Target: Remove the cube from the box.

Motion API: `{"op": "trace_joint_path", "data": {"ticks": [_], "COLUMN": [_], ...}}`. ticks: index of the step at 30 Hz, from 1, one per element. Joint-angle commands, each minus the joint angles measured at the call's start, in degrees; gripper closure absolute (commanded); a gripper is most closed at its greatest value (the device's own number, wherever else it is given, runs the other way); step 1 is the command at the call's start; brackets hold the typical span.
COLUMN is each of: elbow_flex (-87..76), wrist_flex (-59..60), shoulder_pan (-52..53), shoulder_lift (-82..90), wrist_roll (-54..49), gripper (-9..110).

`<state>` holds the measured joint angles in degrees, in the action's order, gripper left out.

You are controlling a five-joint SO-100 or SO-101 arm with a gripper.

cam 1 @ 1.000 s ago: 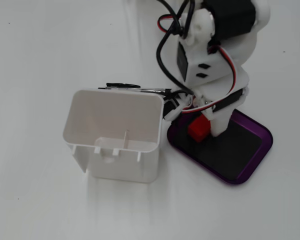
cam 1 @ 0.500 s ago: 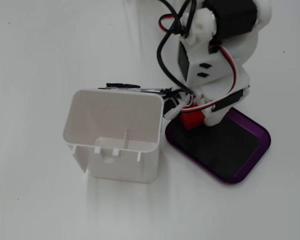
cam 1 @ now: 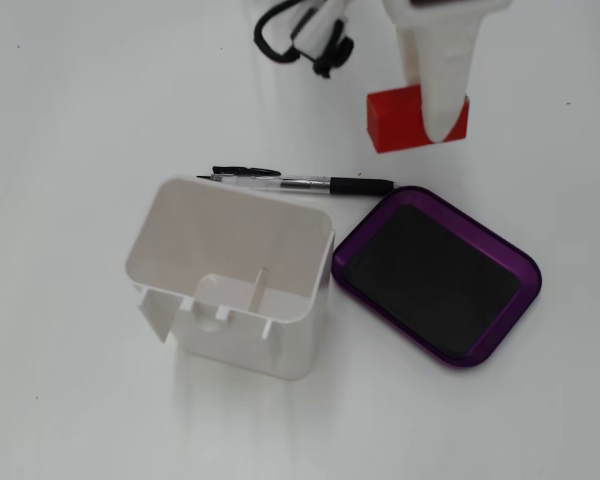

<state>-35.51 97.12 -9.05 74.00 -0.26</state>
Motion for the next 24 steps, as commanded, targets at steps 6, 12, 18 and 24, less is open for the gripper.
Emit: {"op": "trace_joint_path", "data": {"ticks": [6, 12, 18, 24], "elbow_flex": [-33.93, -68.99, -87.54, -90.18], "wrist_flex": [-6.5, -24.61, -35.77, -38.94], "shoulder_pan": [-0.44, -0.97, -2.37, -2.11], "shoulder_lift": [25.75, 36.12, 40.08, 40.25], "wrist_roll": [4.39, 4.66, 4.22, 3.96], "gripper": [102, 102, 102, 102]}}
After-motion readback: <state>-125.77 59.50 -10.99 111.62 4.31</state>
